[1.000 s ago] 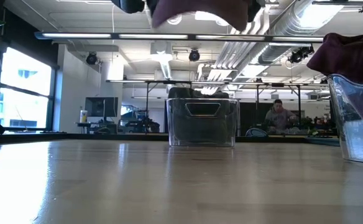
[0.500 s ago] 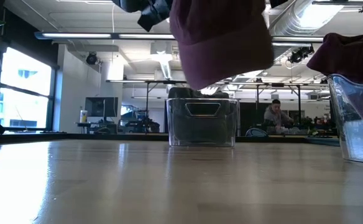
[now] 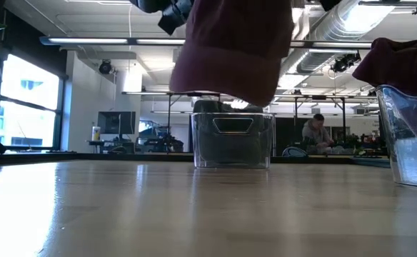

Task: Pick & Place hat
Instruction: Put the red cap into the bottom transparent bin

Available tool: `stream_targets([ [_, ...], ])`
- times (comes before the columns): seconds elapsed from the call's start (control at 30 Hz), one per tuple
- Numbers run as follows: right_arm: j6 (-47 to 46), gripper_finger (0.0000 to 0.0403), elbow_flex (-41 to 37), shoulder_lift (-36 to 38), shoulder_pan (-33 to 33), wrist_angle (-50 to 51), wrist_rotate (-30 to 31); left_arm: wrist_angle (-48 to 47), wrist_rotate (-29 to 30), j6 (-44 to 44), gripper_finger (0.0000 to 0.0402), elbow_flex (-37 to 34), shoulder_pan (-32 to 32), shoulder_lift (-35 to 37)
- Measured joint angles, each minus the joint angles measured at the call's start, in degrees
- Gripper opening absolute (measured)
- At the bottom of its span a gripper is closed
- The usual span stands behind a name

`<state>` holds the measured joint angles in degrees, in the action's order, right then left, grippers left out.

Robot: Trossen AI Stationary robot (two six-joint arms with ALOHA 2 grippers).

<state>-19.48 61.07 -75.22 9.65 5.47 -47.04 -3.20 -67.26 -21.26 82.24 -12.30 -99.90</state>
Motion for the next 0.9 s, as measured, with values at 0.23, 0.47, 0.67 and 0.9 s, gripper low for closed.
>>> stream_targets([
  [0.23, 12.17, 0.0271, 0.00, -0.10, -0.72, 12.83, 6.91, -0.01, -0.49, -0.22, 0.0000, 0.00, 0.77, 0.02],
  [0.47, 10.69, 0.0253, 0.00, -0.20, -3.64, 11.12, -4.36, 0.02, -0.70, -0.50, 0.0000, 0.00, 0.66, 0.04],
  [0.67, 7.82, 0.0172, 0.01, 0.46, -5.20, 13.64, -7.79, 0.04, -2.26, -2.56, 0.0001, 0.00, 0.74, 0.04],
  [0.9, 6.51, 0.0104, -0.01, 1.51, -4.81, 15.62, -6.37, 0.18, -3.96, -3.23, 0.0001, 0.00, 0.73, 0.09],
])
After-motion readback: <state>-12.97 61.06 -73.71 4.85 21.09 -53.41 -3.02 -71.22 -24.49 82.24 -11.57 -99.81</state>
